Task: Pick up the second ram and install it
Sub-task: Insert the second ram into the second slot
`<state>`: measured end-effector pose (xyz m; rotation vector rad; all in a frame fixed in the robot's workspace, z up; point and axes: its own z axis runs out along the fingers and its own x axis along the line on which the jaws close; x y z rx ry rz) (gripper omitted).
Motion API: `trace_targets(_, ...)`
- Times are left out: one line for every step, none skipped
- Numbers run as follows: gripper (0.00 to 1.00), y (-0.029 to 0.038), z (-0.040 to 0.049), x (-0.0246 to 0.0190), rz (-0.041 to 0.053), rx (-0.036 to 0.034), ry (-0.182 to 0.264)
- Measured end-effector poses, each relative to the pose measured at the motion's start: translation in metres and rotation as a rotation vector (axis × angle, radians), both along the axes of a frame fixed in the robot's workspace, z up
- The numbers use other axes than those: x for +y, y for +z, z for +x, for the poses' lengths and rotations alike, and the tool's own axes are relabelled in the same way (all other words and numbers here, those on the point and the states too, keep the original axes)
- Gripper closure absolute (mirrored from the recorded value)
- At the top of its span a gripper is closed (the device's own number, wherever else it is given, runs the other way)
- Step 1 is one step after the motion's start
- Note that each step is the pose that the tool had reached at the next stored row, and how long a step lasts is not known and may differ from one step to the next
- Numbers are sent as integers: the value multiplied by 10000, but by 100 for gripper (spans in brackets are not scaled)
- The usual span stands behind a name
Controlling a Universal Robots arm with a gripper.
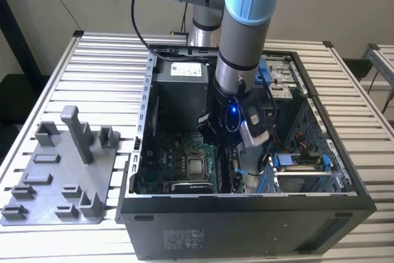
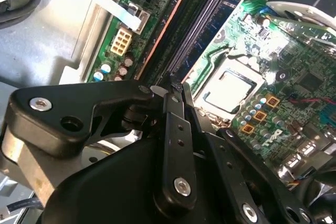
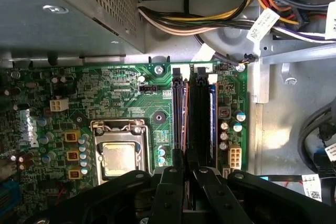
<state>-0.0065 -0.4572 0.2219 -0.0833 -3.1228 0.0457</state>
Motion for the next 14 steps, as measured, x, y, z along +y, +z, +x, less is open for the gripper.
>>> trace_targets(86,0,0,0,0,0,29)
trace_targets(86,3,1,0,-5,-1,66)
trace_targets(86,10,1,1,-20,-1,106)
trace_targets(86,19,0,1,-37,0,135)
trace_targets(86,26,-1,0,-42,0,157)
trace_targets(86,28,-1,0,-42,-2,179)
trace_targets(86,27,-1,1,-38,-7,206)
trace_targets(86,27,-2,0,-31,-13,267)
trace_targets(86,28,-2,0,-26,-20,374)
trace_targets(86,28,-2,0,-20,-34,495)
trace_targets(86,28,-1,0,-14,-43,594)
trace_targets(86,28,-1,0,-9,-46,670)
trace_targets(86,28,-1,0,-7,-47,720)
trace_targets(86,28,0,0,-6,-47,758)
